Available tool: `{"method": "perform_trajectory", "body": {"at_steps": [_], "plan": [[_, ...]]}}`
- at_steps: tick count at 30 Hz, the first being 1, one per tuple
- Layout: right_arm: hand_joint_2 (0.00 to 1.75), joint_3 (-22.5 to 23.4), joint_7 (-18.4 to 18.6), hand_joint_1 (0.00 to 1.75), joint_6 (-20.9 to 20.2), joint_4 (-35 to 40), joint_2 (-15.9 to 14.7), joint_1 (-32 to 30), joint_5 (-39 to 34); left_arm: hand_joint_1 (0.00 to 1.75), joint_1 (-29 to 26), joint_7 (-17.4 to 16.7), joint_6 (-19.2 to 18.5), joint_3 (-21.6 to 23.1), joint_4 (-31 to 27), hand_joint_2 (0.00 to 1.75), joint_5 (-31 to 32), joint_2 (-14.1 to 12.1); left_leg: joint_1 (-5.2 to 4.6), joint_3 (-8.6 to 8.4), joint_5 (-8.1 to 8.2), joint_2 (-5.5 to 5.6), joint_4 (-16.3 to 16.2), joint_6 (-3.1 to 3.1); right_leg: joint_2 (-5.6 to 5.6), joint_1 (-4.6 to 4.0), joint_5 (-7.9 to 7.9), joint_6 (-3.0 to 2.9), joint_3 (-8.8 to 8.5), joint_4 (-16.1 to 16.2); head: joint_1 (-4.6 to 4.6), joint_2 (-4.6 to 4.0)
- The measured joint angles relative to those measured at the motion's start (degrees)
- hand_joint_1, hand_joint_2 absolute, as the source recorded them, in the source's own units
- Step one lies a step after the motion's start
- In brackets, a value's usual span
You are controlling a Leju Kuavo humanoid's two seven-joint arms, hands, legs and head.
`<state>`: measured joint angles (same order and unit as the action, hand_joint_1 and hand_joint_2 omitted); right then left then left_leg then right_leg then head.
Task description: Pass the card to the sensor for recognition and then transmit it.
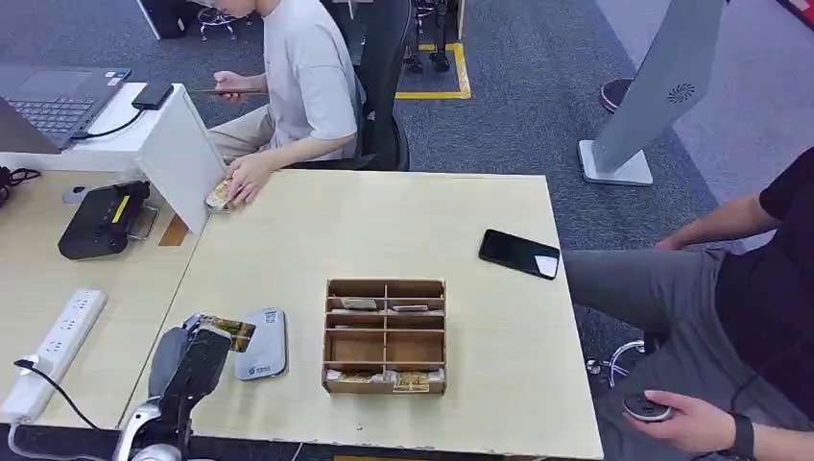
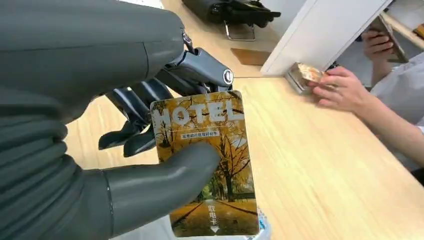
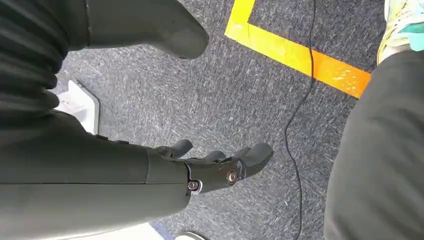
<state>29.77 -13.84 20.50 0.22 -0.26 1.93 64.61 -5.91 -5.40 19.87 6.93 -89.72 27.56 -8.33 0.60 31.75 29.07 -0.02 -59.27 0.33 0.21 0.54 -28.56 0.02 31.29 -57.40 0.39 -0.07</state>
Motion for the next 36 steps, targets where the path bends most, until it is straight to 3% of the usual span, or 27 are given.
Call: {"method": "perform_trajectory", "body": {"at_steps": [36], "plan": [[1.75, -1.38, 0.64, 0.0, 0.0, 0.0, 0.09, 0.07, 0.37, 1.75, 3.37, 0.04, 3.56, -0.98, 14.47, 1.75, -0.61, 2.54, 0.0, -0.03, 0.0, 0.01, 0.0, 0.0, 0.0, 0.0, 0.01, 0.01, -0.03, 0.0, 0.02, 0.0]]}}
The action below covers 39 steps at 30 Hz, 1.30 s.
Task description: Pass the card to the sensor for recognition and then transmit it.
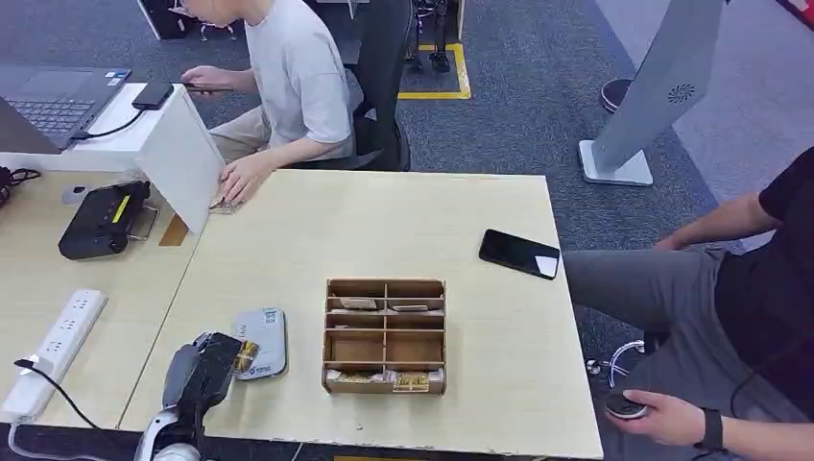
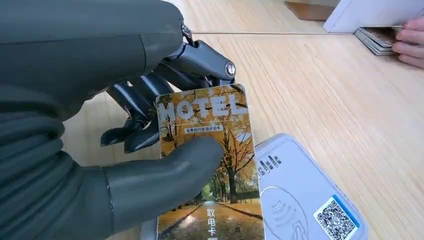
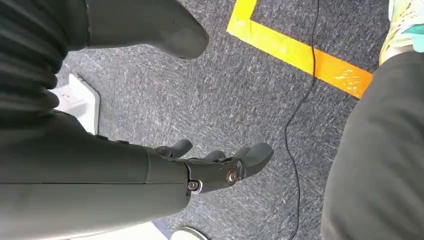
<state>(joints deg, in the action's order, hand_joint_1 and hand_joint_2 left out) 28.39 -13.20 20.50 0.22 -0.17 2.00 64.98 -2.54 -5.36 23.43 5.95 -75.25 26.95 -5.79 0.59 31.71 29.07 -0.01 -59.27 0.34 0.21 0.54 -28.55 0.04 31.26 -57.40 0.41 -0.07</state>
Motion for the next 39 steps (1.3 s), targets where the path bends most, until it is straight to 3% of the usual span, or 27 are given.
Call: {"method": "perform_trajectory", "body": {"at_steps": [10, 13, 17, 21, 24, 29, 33, 39], "plan": [[1.75, -0.02, 0.0, 0.0, 0.0, 0.04, 0.0, -0.01, 0.0, 1.75, 0.05, 0.0, 0.37, 0.0, 0.96, 1.75, 0.87, 0.0, 0.0, -0.01, -0.01, 0.0, 0.0, 0.02, 0.0, 0.0, 0.0, 0.0, -0.01, 0.0, 0.0, 0.0], [1.75, -0.02, 0.04, 0.0, 0.02, 0.04, 0.0, -0.01, 0.0, 1.75, 0.05, 0.41, -1.05, 0.0, 0.96, 1.75, -0.6, 0.0, 0.0, -0.02, -0.01, 0.0, 0.0, 0.02, 0.0, 0.0, 0.01, 0.01, -0.02, 0.0, -0.02, 0.0], [1.75, -0.02, -0.04, 0.0, 0.02, 0.04, 0.0, -0.02, 0.0, 1.75, -0.06, 2.64, -5.19, 0.0, -0.58, 1.75, -7.38, -0.15, 0.0, -0.01, -0.02, 0.04, 0.0, 0.02, -0.03, 0.0, 0.01, 0.01, -0.03, 0.0, 0.0, 0.0], [1.75, -0.02, -0.63, 0.0, -0.02, 0.28, 0.0, -0.13, 0.09, 1.75, -0.84, 5.25, -9.47, -0.57, -3.52, 1.75, -24.37, -0.39, 0.0, 0.0, -0.02, 0.02, 0.0, 0.02, -0.01, 0.0, 0.02, 0.01, -0.02, 0.0, 0.0, 0.0], [1.75, -0.02, -0.66, 0.0, -0.39, 0.92, 0.0, -0.52, 0.42, 1.75, -1.41, 8.2, -9.62, -0.63, -6.65, 1.75, -33.32, -1.27, 0.0, 0.01, -0.02, 0.04, 0.0, 0.02, -0.03, 0.0, 0.02, 0.01, -0.01, 0.0, -0.02, 0.0], [1.75, -0.02, -0.46, 0.0, -1.07, 2.06, 0.0, -0.84, 0.87, 1.75, -1.06, 11.74, -8.98, -1.16, -12.12, 1.75, -41.71, -2.47, 0.01, 0.02, -0.02, 0.04, -0.01, 0.02, -0.02, -0.01, 0.02, 0.01, 0.04, 0.0, 0.02, 0.0], [1.75, -0.02, -0.31, 0.0, -1.36, 2.78, 0.04, -1.05, 1.05, 1.75, 3.05, 14.58, -7.36, -2.41, -16.79, 1.75, -43.08, -4.26, 0.01, 0.05, -0.06, 0.1, -0.02, 0.03, -0.09, -0.01, 0.05, 0.01, 0.01, 0.0, 0.0, 0.0], [1.75, 0.0, -0.04, 0.0, -1.51, 3.63, 0.37, -1.18, 1.07, 1.75, 7.62, 14.6, -6.73, -3.15, -20.09, 1.75, -42.4, -5.84, 0.01, 0.02, -0.1, 0.05, -0.02, -0.03, -0.01, 0.0, 0.14, 0.01, 0.02, -0.01, 0.0, 0.0]]}}
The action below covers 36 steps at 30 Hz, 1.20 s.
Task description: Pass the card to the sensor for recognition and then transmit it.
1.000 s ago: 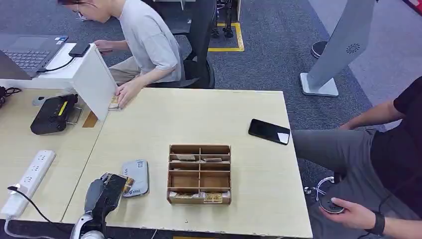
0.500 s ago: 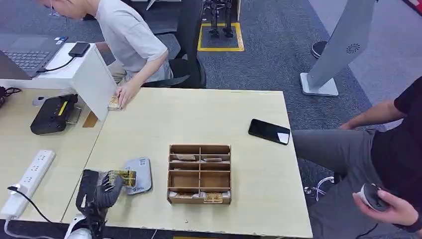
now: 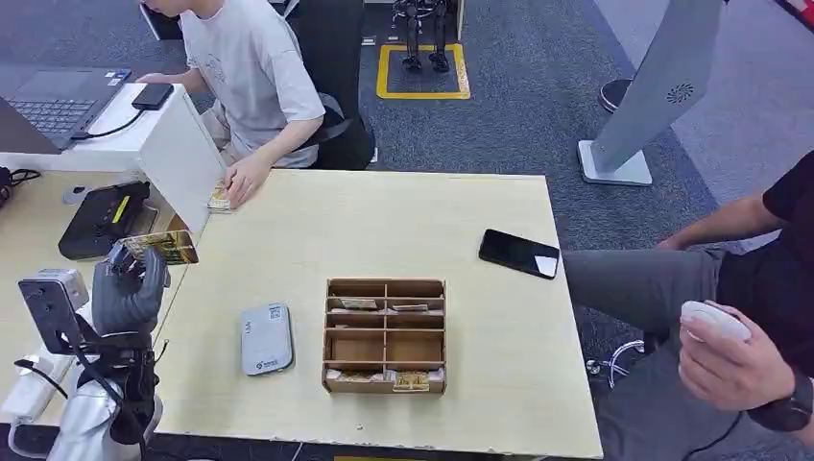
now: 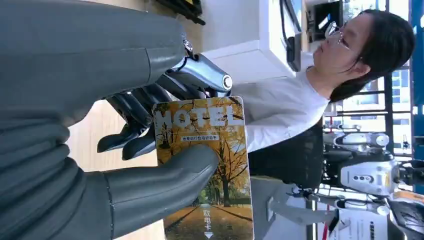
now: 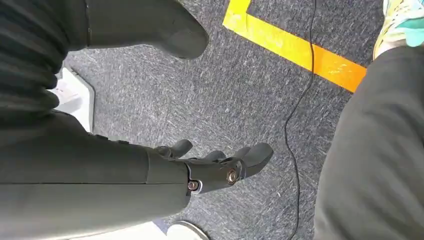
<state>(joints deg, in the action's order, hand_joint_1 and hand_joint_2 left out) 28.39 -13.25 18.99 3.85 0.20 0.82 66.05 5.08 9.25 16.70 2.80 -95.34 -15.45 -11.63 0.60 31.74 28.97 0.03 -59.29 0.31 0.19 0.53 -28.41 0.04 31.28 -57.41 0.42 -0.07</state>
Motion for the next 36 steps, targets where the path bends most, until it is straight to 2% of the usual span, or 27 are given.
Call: {"method": "perform_trajectory", "body": {"at_steps": [10, 14, 16, 18, 19, 20, 22, 23, 24, 27, 29, 36], "plan": [[1.75, 0.0, 0.0, 0.0, -0.37, 0.37, 0.09, -0.06, 0.0, 1.75, 0.21, 0.42, 0.11, -0.15, -0.81, 1.75, 0.11, -0.37, 0.0, 0.02, 0.01, 0.0, 0.0, 0.0, -0.01, 0.0, 0.0, 0.0, 0.03, 0.01, 0.0, 0.0], [1.75, 0.0, 0.02, 0.0, -0.79, 0.64, 0.11, -0.19, 0.26, 1.75, 1.38, 3.59, 1.36, -0.17, -0.92, 1.75, 2.36, -0.72, 0.01, 0.03, -0.03, 0.02, -0.01, 0.02, -0.03, 0.0, 0.01, 0.0, 0.04, 0.01, 0.0, 0.0], [1.75, -0.02, 0.04, 0.0, -1.33, 0.92, 0.24, -0.18, 0.72, 1.75, 3.56, 3.89, 2.99, -0.17, -0.92, 1.75, 7.26, -1.75, 0.01, 0.03, -0.05, 0.03, -0.01, 0.01, -0.04, 0.0, 0.02, 0.0, 0.03, 0.01, -0.04, 0.0], [1.75, -0.11, 0.33, 0.0, -2.25, 1.38, 0.37, -0.19, 1.33, 1.75, 6.07, 4.2, 5.49, -0.17, -0.79, 1.75, 16.02, -2.73, 0.01, 0.03, -0.08, 0.03, -0.01, -0.01, -0.04, 0.0, 0.04, 0.01, 0.02, 0.0, -0.02, 0.0], [1.75, -0.22, 0.42, 0.0, -2.78, 1.55, 0.39, -0.19, 1.62, 1.75, 7.1, 4.48, 7.18, -0.15, -0.57, 1.75, 22.35, -3.19, 0.01, 0.03, -0.08, 0.03, 0.0, -0.01, -0.03, 0.0, 0.05, 0.01, 0.02, 0.0, 0.0, 0.0], [1.75, -0.46, 0.42, 0.0, -3.45, 1.9, 0.39, -0.19, 2.2, 1.75, 8.02, 4.96, 10.43, -0.13, -0.05, 1.75, 33.24, -3.95, 0.01, 0.03, -0.08, -0.01, 0.0, -0.01, 0.01, 0.0, 0.05, 0.0, 0.02, 0.0, 0.0, 0.0], [1.75, -1.07, 0.35, 0.0, -4.57, 2.49, 0.39, -0.18, 3.02, 1.75, 9.1, 5.71, 15.4, -0.13, 1.01, 1.75, 49.48, -5.64, 0.0, 0.01, -0.08, -0.07, 0.0, -0.01, 0.07, 0.0, 0.06, 0.0, 0.03, 0.0, -0.02, 0.0], [1.75, -1.38, 0.24, 0.0, -5.12, 2.84, 0.39, -0.16, 3.28, 1.75, 9.5, 5.88, 16.95, -0.13, 1.77, 1.75, 55.69, -6.41, 0.0, 0.01, -0.08, -0.07, 0.0, -0.01, 0.07, 0.0, 0.05, 0.0, 0.04, 0.0, -0.02, 0.0], [1.75, -1.55, 0.24, 0.0, -5.64, 3.17, 0.39, -0.13, 3.43, 1.75, 9.78, 6.05, 17.74, -0.13, 2.55, 1.75, 59.15, -7.23, 0.0, 0.01, -0.08, -0.07, 0.0, -0.01, 0.07, 0.0, 0.05, 0.0, 0.06, 0.0, -0.02, 0.0], [1.75, -2.16, 0.24, 0.0, -6.95, 3.96, 0.22, -0.13, 4.0, 1.75, 11.68, 5.81, 19.96, -0.06, 5.71, 1.75, 68.18, -9.73, 0.03, 0.04, -0.09, -0.06, 0.0, -0.01, 0.06, 0.0, 0.05, 0.0, 0.09, 0.0, 0.02, 0.0], [1.75, -2.66, 0.24, 0.0, -6.95, 4.2, 0.04, -0.19, 4.17, 1.75, 13.05, 5.73, 20.37, -0.02, 7.75, 1.75, 69.52, -11.19, 0.01, 0.03, -0.09, -0.07, 0.0, -0.01, 0.06, 0.0, 0.06, 0.0, 0.09, 0.0, -0.09, 0.0], [1.75, -3.12, 0.22, 0.0, -6.86, 4.48, -0.15, -0.36, 4.24, 1.75, 14.09, 4.72, 21.55, 1.05, 9.79, 1.75, 73.16, -12.85, 0.0, 0.07, -0.09, -0.08, -0.01, -0.02, 0.09, 0.0, 0.06, 0.0, 0.1, 0.0, -0.07, 0.0]]}}
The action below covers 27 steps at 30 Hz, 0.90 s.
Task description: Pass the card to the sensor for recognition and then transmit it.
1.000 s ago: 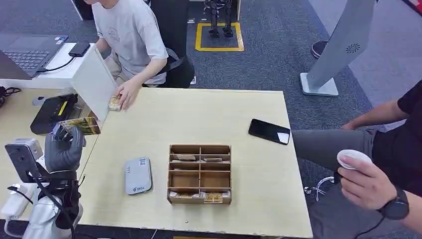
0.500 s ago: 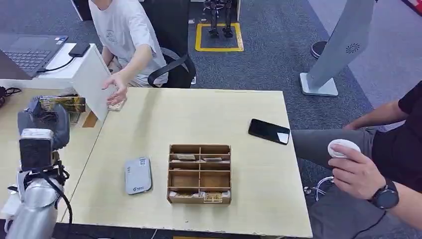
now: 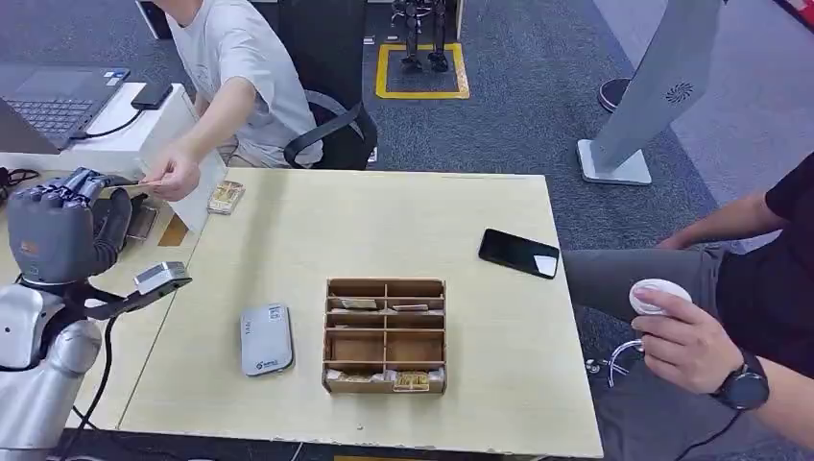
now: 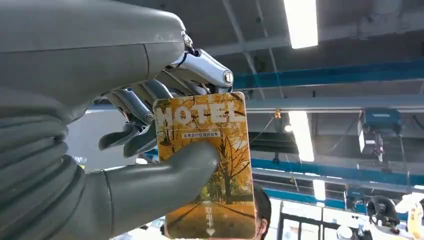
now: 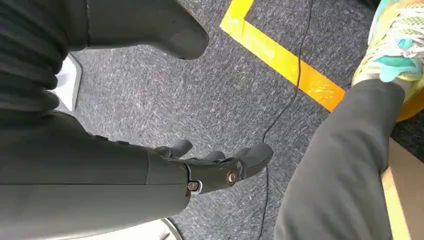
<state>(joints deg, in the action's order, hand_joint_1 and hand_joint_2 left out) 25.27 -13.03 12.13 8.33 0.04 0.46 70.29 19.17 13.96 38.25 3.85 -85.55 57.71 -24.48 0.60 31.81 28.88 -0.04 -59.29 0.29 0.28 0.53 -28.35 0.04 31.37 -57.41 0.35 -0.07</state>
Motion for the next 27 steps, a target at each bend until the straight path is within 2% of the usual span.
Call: {"method": "perform_trajectory", "body": {"at_steps": [6, 7, 14, 21, 24, 27], "plan": [[1.75, -0.37, -0.31, 0.0, 0.0, 0.22, -0.17, 0.02, -0.02, 1.75, 0.01, -0.81, 0.5, 1.05, 1.05, 1.75, 1.09, -0.87, -0.01, 0.0, 0.0, 0.0, 0.0, 0.0, -0.01, 0.01, 0.0, 0.0, 0.01, 0.01, -0.02, 0.0], [1.75, -0.39, -0.31, 0.0, 0.0, 0.22, -0.22, 0.01, -0.02, 0.0, 0.05, -0.89, 0.52, 1.18, 1.24, 1.75, 1.09, -0.87, -0.01, 0.0, 0.0, 0.0, 0.0, 0.0, -0.01, 0.01, 0.0, 0.0, 0.01, 0.01, -0.02, 0.0], [1.75, -0.46, -0.17, 0.0, 0.28, 0.35, -0.28, -0.02, -0.13, 0.0, 0.3, -3.17, -0.37, 1.79, 1.88, 1.75, -1.67, -0.17, 0.0, -0.01, 0.0, 0.0, 0.0, 0.0, 0.0, 0.0, 0.0, 0.0, 0.02, 0.01, -0.02, 0.0], [1.75, -0.44, 0.44, 0.0, 1.16, 0.44, -0.28, -0.48, -1.02, 0.0, 0.67, -5.79, -8.38, 1.92, 2.01, 1.75, -7.56, 1.05, -0.01, 0.01, 0.0, 0.0, 0.0, 0.0, 0.0, 0.01, 0.0, 0.0, 0.03, 0.01, -0.02, 0.0], [1.75, -0.44, 0.77, 0.0, 1.22, 0.42, -0.28, -0.77, -1.09, 0.0, 0.01, -5.88, -10.39, 1.97, 1.33, 1.75, -8.64, 1.05, -0.01, 0.02, 0.0, -0.01, 0.0, 0.0, 0.01, 0.01, 0.0, 0.0, 0.03, 0.01, -0.02, 0.0], [1.75, -0.44, 0.83, 0.0, 1.22, 0.37, -0.28, -0.89, -1.11, 0.0, -0.75, -5.77, -10.82, 1.99, 0.77, 1.75, -8.96, 1.05, 0.0, 0.02, 0.0, 0.0, 0.0, 0.0, 0.0, 0.0, 0.0, 0.0, 0.04, 0.01, 0.0, 0.0]]}}
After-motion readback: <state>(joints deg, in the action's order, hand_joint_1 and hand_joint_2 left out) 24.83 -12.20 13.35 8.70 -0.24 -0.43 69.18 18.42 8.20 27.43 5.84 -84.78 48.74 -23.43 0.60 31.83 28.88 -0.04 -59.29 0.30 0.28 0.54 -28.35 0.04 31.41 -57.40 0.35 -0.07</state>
